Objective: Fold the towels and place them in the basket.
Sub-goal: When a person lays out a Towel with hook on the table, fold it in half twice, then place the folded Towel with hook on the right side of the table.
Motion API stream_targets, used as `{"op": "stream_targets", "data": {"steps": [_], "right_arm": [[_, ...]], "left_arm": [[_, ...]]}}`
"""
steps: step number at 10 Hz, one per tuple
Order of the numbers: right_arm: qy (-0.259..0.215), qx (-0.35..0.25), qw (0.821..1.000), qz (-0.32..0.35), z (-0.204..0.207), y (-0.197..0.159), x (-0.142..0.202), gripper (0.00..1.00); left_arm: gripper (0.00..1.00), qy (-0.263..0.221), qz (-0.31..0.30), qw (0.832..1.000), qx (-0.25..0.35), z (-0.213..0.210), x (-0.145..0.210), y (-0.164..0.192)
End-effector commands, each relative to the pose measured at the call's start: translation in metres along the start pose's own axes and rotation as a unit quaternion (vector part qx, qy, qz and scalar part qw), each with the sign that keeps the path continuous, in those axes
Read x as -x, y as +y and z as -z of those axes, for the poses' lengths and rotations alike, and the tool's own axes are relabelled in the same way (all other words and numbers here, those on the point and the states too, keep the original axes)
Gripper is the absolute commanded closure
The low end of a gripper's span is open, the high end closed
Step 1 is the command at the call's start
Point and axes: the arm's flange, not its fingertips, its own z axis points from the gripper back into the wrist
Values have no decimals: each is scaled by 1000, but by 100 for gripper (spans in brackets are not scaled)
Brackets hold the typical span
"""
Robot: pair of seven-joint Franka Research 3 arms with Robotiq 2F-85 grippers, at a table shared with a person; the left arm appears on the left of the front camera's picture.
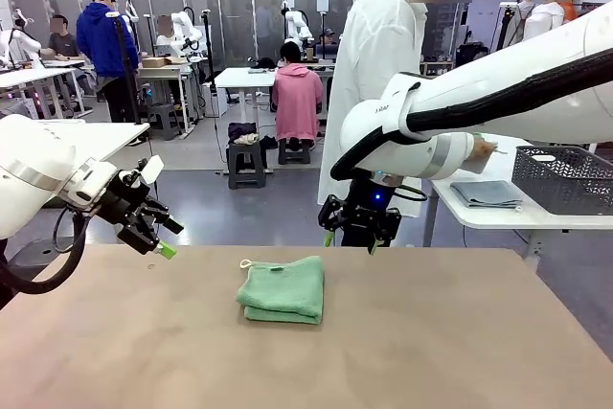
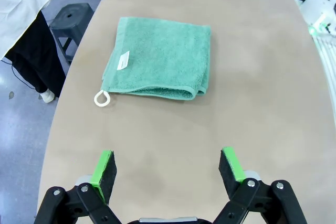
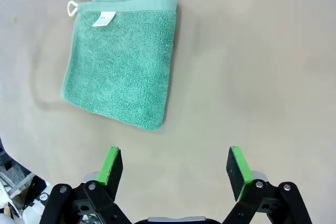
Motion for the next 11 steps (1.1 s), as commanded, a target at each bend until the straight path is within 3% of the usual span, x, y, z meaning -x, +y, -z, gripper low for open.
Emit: {"op": "stream_targets", "data": {"steps": [1, 7, 10, 11], "right_arm": [[1, -8, 1000, 5, 0, 1, -1, 1], [0, 0, 1000, 0, 0, 0, 0, 0], [-35, 1, 999, 31, 46, 10, -11, 0], [-24, 5, 999, 37, 66, 9, -16, 0]], "left_arm": [[1, 1, 1, 1000, -1, 0, 0, 1], [1, 1, 1, 1000, -1, 0, 0, 1], [1, 1, 1, 1000, -1, 0, 0, 1], [1, 1, 1, 1000, -1, 0, 0, 1]]}}
